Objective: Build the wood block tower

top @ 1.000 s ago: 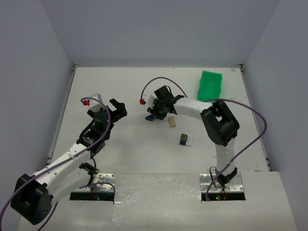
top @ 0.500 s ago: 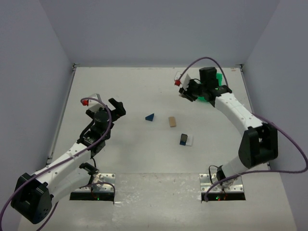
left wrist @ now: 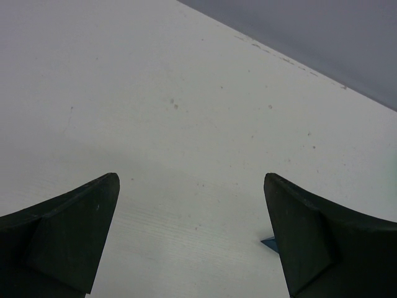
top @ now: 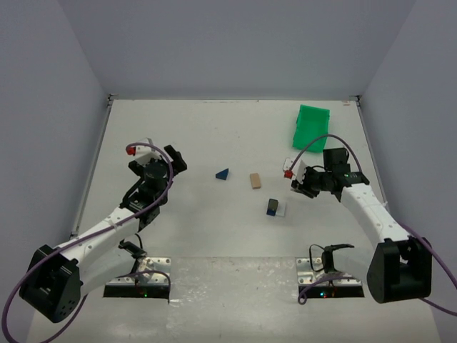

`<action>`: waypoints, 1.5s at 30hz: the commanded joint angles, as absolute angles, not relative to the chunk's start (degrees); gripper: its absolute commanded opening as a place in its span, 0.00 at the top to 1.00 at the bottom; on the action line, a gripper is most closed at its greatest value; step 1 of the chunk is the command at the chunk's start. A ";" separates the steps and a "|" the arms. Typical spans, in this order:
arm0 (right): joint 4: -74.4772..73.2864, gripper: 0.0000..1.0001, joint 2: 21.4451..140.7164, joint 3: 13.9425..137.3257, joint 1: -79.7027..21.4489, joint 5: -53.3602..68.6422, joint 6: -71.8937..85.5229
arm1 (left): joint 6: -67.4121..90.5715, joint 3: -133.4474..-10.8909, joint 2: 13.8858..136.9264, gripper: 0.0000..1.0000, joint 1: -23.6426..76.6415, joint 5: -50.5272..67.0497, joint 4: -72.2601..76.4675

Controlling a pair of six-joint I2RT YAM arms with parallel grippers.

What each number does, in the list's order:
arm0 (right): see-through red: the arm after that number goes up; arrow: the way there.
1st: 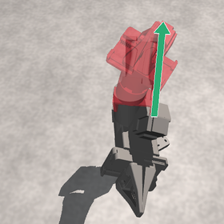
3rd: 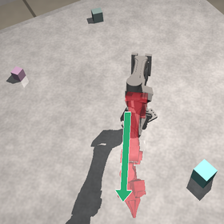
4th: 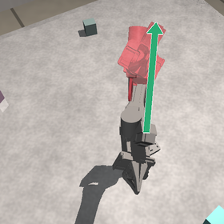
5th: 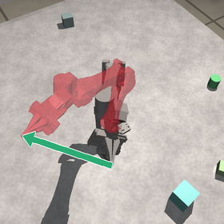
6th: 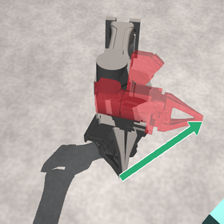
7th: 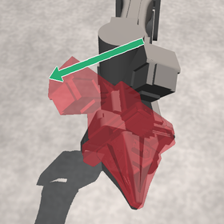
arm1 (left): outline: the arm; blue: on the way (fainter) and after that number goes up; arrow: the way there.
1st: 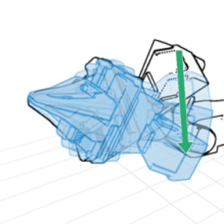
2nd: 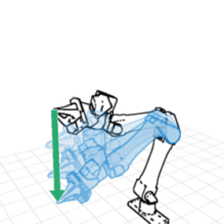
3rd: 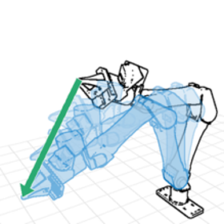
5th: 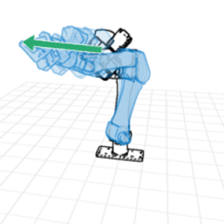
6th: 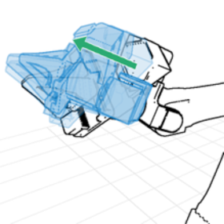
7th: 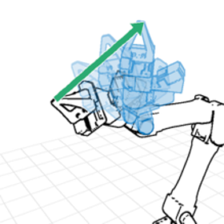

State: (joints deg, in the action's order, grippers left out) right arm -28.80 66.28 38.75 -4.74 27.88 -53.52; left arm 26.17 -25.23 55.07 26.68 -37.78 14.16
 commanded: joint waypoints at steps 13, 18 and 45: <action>-30.76 0.77 66.16 37.79 -7.19 35.27 -48.60 | 26.47 -25.26 52.03 0.00 26.10 -38.25 16.37; -31.02 0.77 67.15 36.39 -7.56 33.05 -48.95 | 26.46 -25.40 53.17 0.00 26.10 -38.49 16.78; -27.86 0.75 71.92 34.19 -14.04 31.40 -46.67 | 26.08 -26.28 56.91 0.00 26.10 -38.74 17.31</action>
State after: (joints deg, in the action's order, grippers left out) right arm -29.93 71.52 34.06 -13.34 31.42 -47.67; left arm 26.15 -25.21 56.64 26.65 -38.41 15.11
